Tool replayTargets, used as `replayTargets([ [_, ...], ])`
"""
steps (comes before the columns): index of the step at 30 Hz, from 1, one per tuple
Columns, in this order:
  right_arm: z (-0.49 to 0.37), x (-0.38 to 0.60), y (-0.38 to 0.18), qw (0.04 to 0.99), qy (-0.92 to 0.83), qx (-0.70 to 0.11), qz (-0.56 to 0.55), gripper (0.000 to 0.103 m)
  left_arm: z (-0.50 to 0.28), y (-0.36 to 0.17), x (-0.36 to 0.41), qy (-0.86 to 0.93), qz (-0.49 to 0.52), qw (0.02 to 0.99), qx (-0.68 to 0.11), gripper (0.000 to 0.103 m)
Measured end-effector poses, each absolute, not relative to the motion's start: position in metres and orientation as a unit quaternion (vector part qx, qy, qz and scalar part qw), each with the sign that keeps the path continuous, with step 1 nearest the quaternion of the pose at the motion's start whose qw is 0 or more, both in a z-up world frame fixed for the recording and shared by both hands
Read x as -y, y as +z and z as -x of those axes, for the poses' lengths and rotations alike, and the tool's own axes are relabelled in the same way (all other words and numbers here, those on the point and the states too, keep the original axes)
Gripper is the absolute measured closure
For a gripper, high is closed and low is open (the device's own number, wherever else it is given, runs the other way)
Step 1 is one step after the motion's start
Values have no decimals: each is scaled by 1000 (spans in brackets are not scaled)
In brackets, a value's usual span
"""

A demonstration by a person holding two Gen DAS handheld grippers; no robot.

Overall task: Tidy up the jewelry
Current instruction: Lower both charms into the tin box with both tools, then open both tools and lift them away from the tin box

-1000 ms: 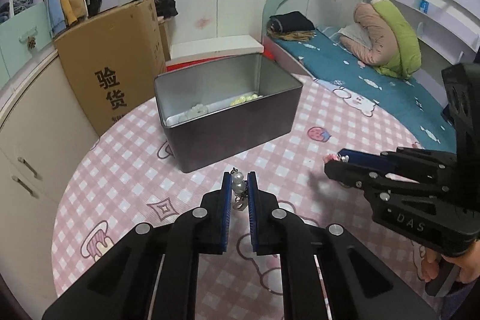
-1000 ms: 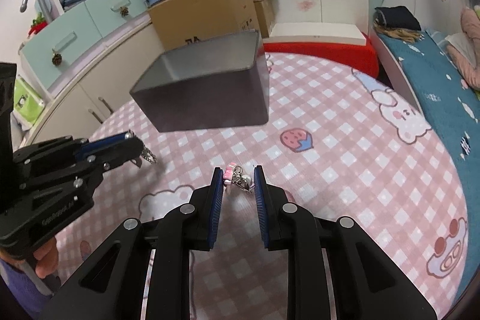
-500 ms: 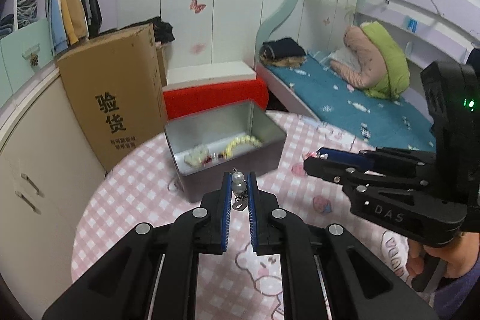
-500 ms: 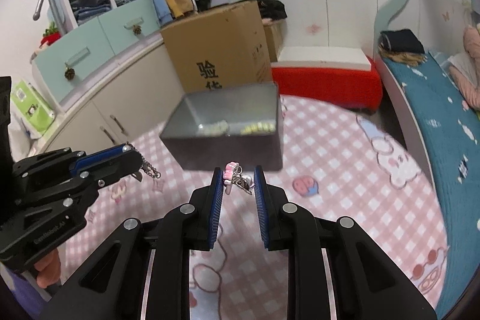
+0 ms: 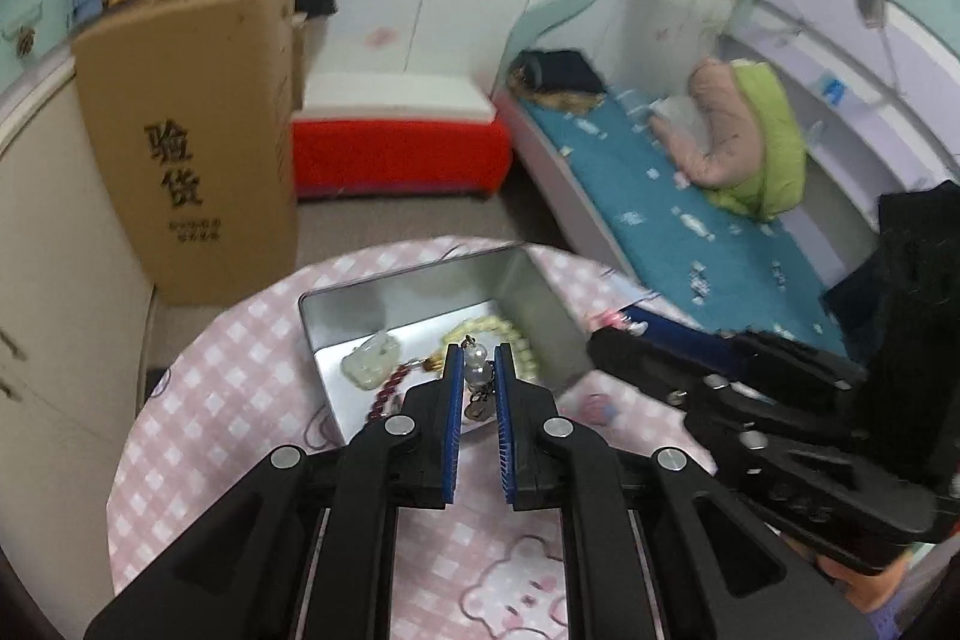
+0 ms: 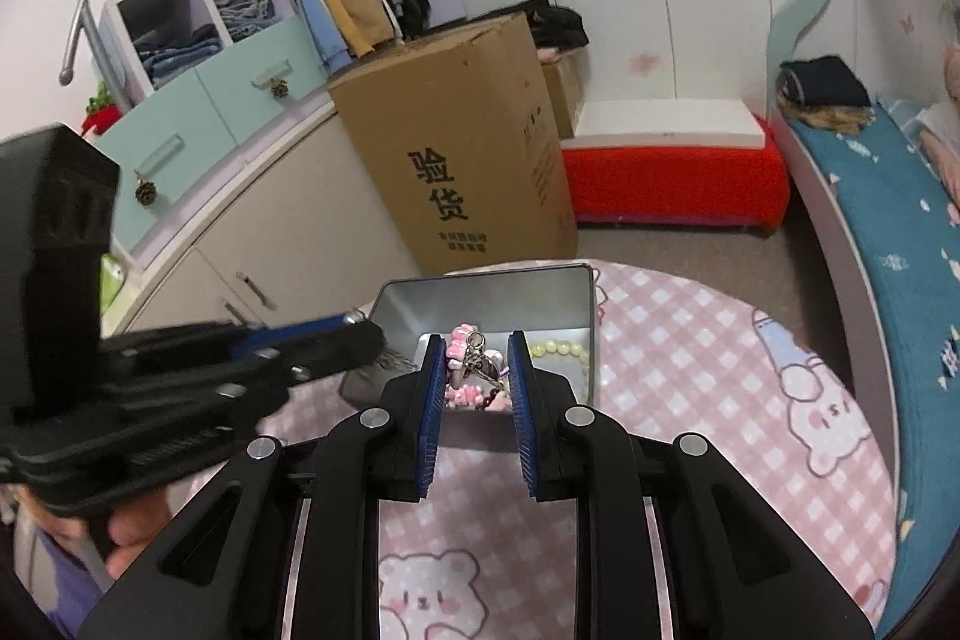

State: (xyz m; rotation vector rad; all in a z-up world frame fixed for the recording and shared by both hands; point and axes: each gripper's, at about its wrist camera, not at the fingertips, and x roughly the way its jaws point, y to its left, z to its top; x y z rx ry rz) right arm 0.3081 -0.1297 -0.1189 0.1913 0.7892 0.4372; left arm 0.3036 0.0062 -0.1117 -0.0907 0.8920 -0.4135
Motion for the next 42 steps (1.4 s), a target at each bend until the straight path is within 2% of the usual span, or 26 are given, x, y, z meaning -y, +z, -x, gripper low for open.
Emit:
replayTargets([
  [13, -338, 121, -157, 880, 205, -418, -94, 81, -325, -152, -6, -176, 39, 866, -466, 94],
  [42, -338, 119, -163, 879, 198, -426, -83, 80, -320, -150, -4, -167, 26, 869, -466, 93],
])
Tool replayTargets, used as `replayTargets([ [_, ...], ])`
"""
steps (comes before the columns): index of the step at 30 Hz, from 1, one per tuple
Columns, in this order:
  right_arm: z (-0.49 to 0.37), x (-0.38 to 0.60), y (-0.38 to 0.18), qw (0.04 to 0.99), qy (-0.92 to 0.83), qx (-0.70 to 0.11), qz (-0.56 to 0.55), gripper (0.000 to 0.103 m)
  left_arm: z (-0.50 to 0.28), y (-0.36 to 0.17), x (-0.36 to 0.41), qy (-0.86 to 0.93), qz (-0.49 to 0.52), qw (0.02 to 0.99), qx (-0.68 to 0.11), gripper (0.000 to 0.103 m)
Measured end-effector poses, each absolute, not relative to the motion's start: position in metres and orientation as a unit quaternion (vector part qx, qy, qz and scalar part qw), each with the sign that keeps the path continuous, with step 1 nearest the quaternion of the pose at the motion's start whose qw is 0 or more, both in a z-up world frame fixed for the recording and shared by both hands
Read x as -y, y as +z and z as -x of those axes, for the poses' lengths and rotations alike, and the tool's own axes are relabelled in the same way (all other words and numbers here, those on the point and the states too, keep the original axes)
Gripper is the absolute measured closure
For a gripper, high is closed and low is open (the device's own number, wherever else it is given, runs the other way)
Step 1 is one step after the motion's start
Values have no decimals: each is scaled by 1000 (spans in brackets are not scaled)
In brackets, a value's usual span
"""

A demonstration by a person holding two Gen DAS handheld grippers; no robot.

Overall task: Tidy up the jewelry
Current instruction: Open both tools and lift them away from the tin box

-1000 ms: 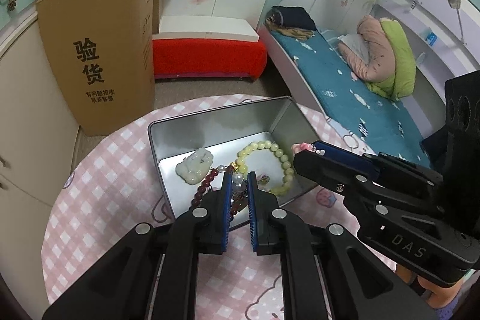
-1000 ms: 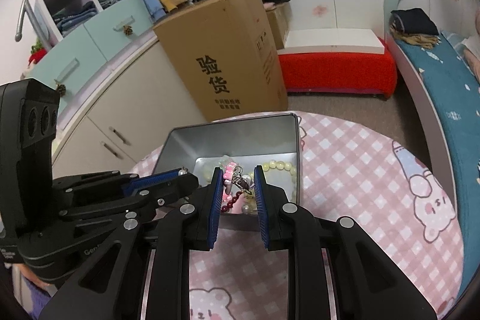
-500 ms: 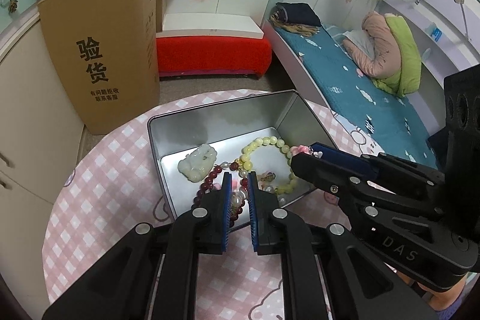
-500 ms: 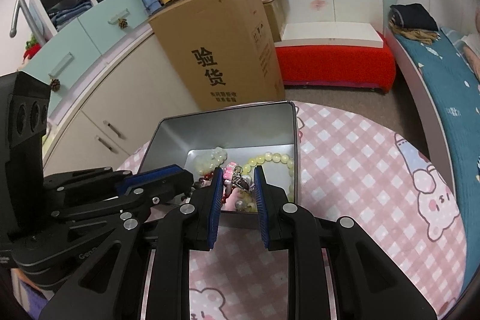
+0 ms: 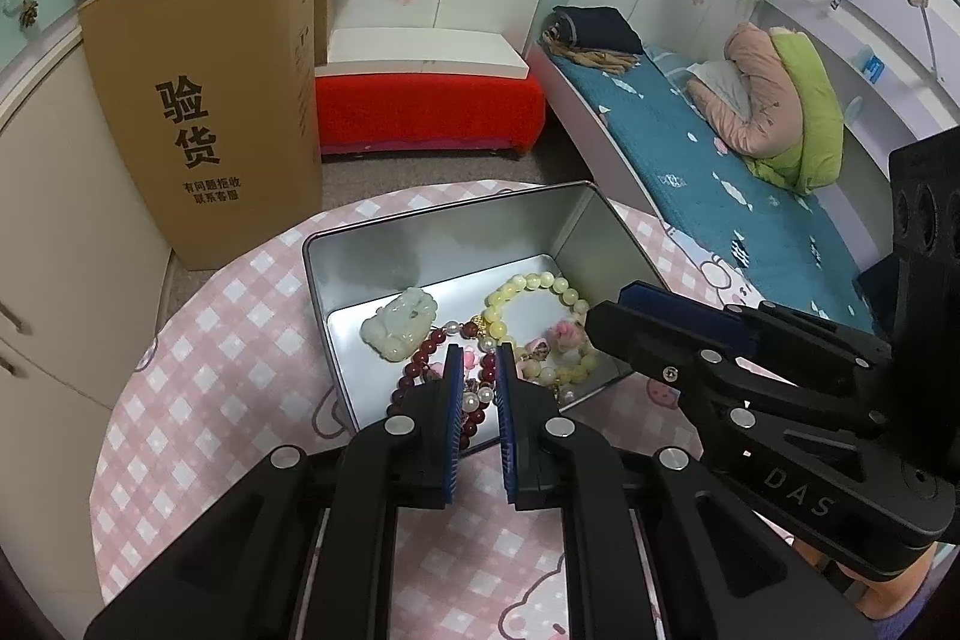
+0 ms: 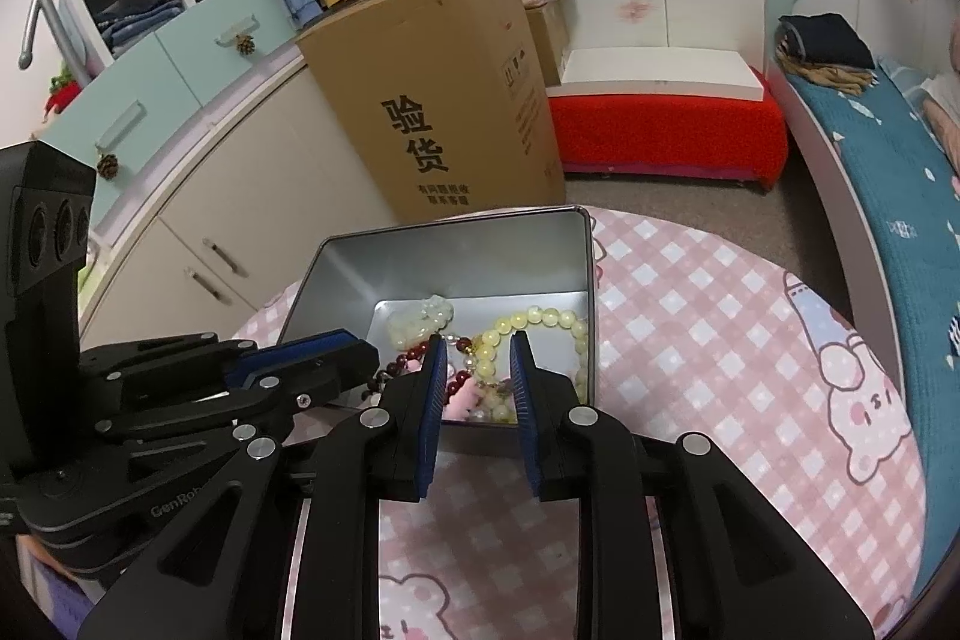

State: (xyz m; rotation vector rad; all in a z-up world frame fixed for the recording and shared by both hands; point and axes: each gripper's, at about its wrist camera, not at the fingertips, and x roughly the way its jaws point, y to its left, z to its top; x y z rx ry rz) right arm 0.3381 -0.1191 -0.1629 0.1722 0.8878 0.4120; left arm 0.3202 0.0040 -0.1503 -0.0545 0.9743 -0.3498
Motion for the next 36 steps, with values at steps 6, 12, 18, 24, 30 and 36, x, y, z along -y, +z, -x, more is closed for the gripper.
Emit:
replayTargets([
  [6, -330, 126, -154, 884, 192, -416, -88, 73, -310, -139, -7, -153, 22, 884, -442, 67],
  [12, -305, 134, -133, 904, 171, -385, -71, 44, -291, -123, -16, -131, 18, 899, -416, 49],
  [18, -271, 134, -112, 912, 172, -369, -48, 32, -254, -97, -26, -86, 2, 929, -359, 35],
  [24, -223, 128, -83, 930, 160, -330, -21, 20, -212, -79, -26, -73, -17, 945, -319, 23],
  [30, -172, 119, -56, 949, 139, -282, 11, 17, -164, -60, -31, -62, -9, 960, -271, 20],
  [36, -127, 122, -37, 961, 132, -243, 11, 16, -117, -42, -38, -58, 11, 973, -221, 15],
])
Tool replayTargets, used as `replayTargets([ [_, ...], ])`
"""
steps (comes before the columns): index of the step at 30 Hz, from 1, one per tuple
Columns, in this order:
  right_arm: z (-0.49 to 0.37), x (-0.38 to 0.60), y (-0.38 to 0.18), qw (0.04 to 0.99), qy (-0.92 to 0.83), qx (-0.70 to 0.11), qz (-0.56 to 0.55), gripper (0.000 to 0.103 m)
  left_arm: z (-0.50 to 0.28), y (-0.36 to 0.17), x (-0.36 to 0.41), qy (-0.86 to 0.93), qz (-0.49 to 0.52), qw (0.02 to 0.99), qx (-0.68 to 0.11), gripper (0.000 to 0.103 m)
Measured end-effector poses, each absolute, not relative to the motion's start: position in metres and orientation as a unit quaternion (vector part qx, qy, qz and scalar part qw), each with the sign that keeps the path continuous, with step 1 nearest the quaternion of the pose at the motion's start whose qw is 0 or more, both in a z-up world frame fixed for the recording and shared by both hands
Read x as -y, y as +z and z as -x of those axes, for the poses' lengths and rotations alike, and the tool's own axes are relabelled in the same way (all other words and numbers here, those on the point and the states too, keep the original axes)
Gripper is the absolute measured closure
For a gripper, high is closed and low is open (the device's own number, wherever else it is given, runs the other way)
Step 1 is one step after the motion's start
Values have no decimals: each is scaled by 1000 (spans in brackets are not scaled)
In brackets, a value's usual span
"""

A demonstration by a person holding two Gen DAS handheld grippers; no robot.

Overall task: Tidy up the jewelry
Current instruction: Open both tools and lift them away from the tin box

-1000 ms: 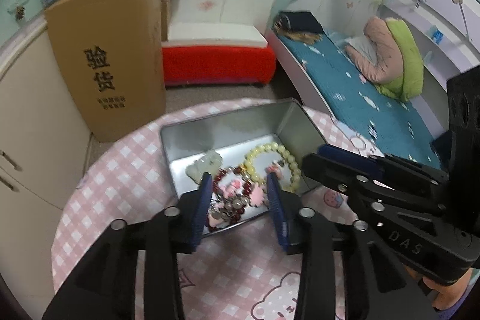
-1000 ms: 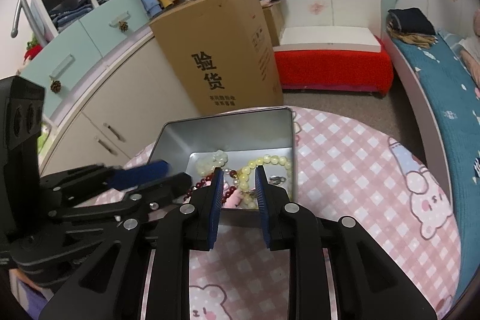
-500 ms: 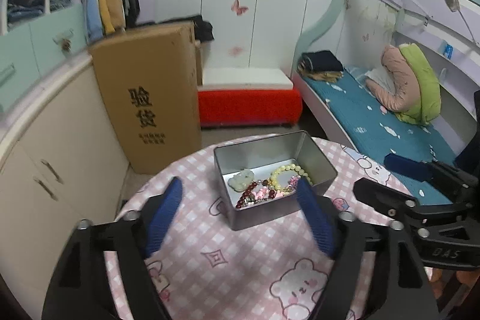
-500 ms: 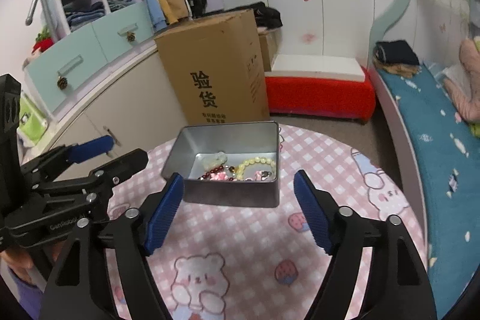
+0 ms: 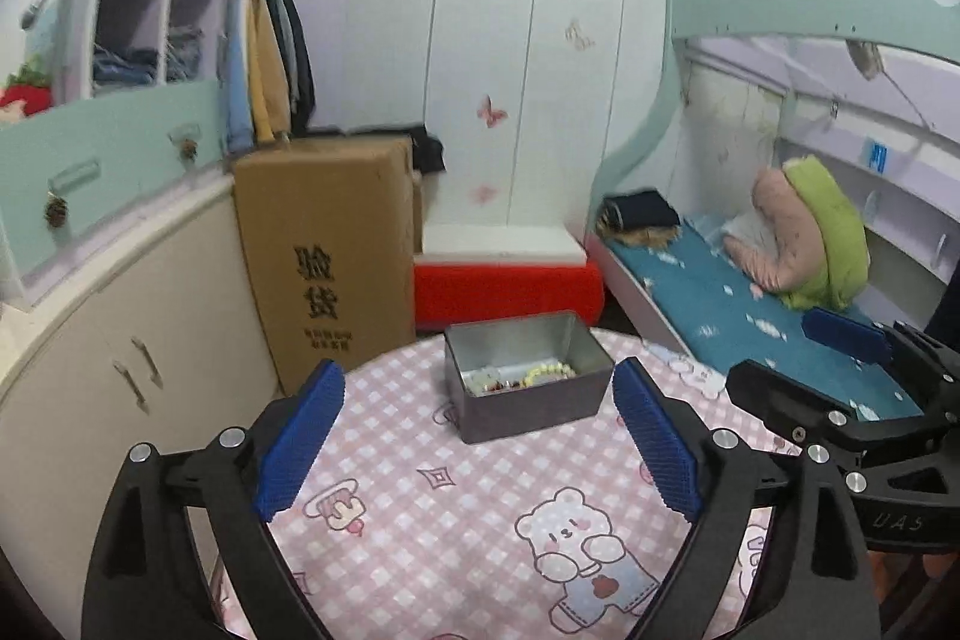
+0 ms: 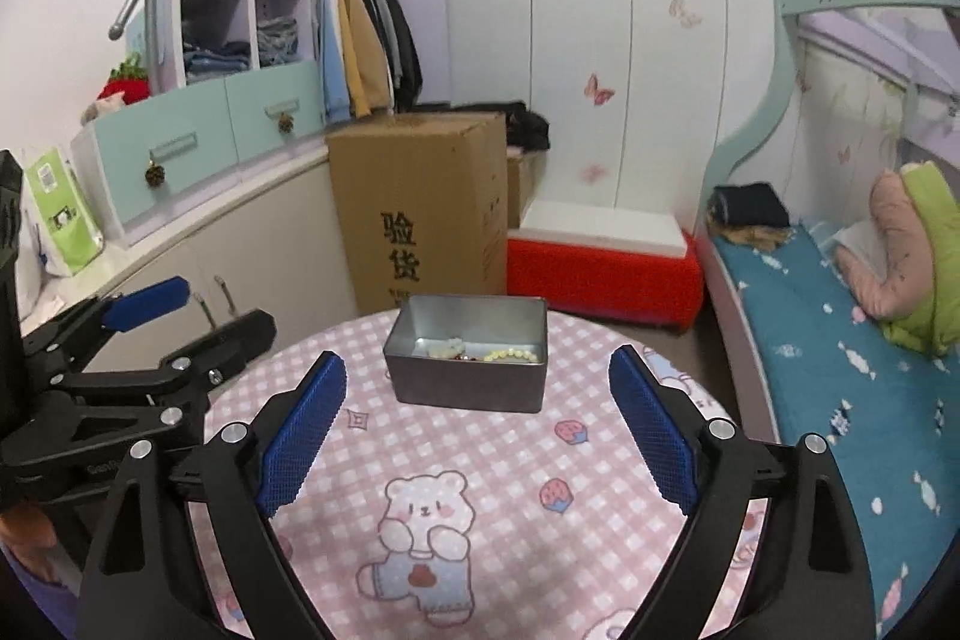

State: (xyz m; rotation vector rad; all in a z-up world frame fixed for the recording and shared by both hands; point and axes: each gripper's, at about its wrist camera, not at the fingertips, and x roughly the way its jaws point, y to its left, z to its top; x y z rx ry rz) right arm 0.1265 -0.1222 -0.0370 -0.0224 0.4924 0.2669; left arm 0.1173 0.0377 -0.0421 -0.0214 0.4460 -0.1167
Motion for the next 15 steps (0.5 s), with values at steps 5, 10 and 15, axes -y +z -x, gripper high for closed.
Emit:
replayTargets([
  [5, -93, 125, -28, 968, 126, -215, 9, 14, -86, -32, -37, -55, 11, 980, -193, 15],
  [10, -64, 125, -18, 976, 113, -185, 16, 13, -60, -23, -34, -46, 3, 985, -164, 15],
  [15, -45, 128, -13, 978, 113, -173, 8, 13, -40, -16, -29, -33, -10, 990, -134, 15],
])
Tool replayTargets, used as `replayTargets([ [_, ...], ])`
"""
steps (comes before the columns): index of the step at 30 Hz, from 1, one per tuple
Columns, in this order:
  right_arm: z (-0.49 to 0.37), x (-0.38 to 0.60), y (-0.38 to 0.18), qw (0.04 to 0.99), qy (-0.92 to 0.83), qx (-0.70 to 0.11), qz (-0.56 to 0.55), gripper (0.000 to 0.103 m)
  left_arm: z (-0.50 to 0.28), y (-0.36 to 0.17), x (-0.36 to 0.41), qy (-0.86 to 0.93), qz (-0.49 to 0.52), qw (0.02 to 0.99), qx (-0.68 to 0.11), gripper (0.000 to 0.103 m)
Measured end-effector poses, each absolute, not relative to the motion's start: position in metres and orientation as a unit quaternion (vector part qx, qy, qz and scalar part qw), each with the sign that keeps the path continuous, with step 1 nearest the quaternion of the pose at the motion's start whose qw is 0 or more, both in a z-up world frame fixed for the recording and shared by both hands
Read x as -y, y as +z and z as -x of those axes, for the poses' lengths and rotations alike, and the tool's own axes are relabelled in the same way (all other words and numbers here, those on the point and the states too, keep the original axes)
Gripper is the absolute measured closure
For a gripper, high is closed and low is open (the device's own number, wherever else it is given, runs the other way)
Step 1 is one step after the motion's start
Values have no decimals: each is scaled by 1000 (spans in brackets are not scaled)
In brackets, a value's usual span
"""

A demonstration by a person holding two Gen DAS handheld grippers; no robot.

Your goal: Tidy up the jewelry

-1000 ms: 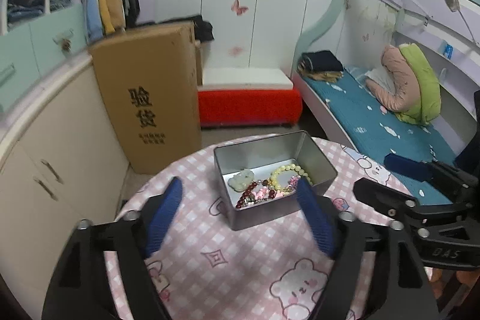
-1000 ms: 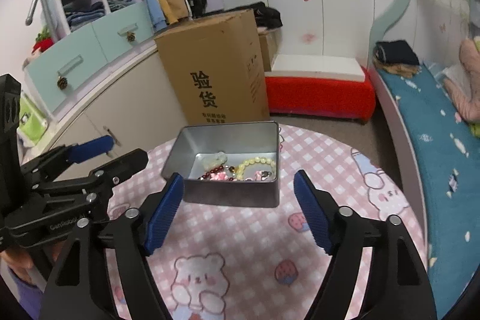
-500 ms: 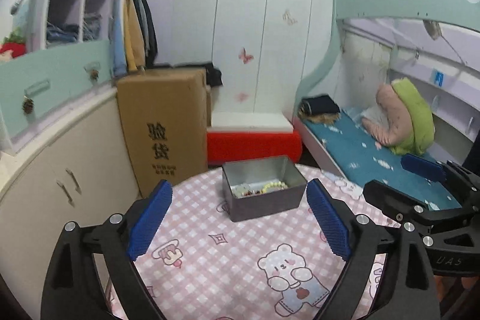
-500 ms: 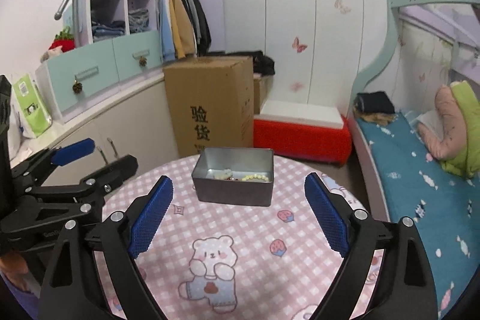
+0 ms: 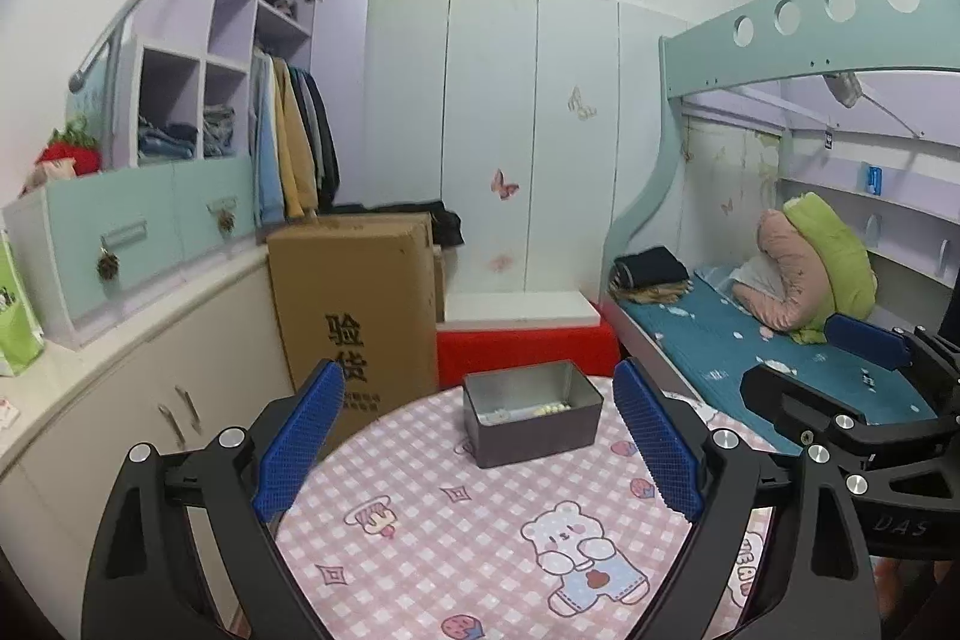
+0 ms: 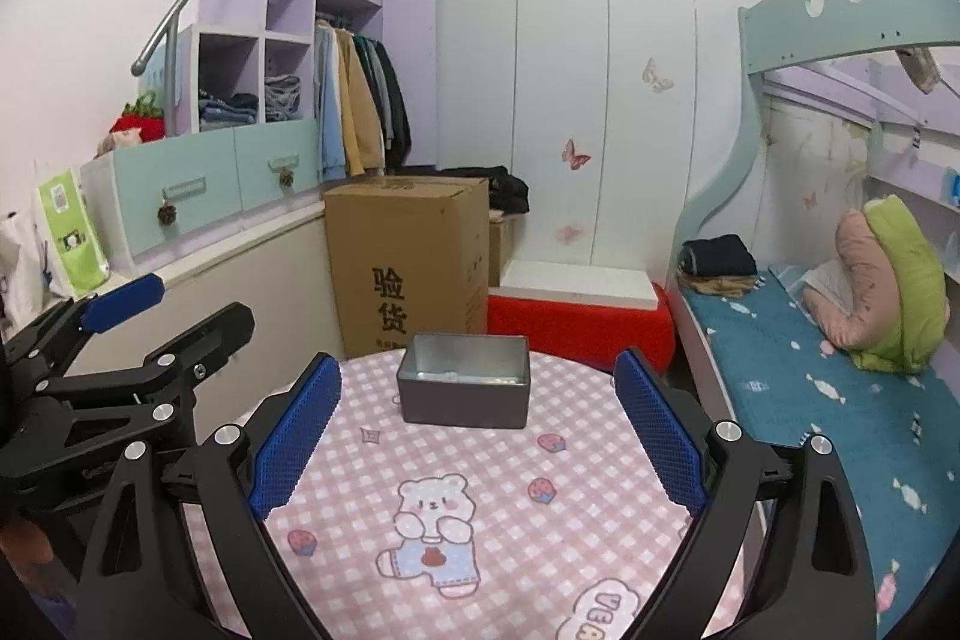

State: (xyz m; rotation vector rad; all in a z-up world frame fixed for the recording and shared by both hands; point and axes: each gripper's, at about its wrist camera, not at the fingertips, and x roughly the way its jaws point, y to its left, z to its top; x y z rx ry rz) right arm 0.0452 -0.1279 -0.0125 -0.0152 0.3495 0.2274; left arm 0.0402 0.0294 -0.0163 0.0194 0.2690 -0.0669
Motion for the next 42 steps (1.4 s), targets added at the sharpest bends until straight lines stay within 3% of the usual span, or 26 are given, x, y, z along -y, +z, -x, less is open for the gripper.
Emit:
replayTargets([
  [15, -10, 136, 1, 988, 94, -125, 7, 13, -9, -2, -17, -21, -34, 997, -61, 14],
  [42, -9, 136, 4, 988, 89, -124, 4, 13, -8, 1, -10, -19, -41, 998, -47, 14],
])
